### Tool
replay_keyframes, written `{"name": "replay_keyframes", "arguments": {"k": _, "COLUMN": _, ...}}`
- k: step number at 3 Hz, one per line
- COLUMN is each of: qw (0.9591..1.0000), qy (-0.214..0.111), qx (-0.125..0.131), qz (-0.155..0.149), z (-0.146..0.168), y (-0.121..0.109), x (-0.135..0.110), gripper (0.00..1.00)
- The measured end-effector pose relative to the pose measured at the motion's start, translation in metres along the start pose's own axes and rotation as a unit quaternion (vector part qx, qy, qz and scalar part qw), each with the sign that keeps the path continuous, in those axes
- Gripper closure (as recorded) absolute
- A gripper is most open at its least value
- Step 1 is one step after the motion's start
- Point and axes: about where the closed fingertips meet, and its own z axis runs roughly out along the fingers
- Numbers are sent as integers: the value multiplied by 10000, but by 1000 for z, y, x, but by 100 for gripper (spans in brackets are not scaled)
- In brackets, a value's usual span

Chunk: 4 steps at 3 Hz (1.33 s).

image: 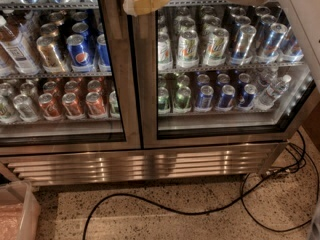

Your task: Open right fridge door

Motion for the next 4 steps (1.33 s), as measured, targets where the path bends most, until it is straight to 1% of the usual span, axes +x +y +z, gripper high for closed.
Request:
{"name": "replay_keyframes", "arguments": {"k": 2, "qw": 9999, "qy": -23, "qx": 8, "qz": 109, "z": 0, "y": 6, "x": 4, "gripper": 0}}
{"name": "replay_keyframes", "arguments": {"k": 4, "qw": 9999, "qy": -27, "qx": 10, "qz": 144, "z": 0, "y": 8, "x": 5, "gripper": 0}}
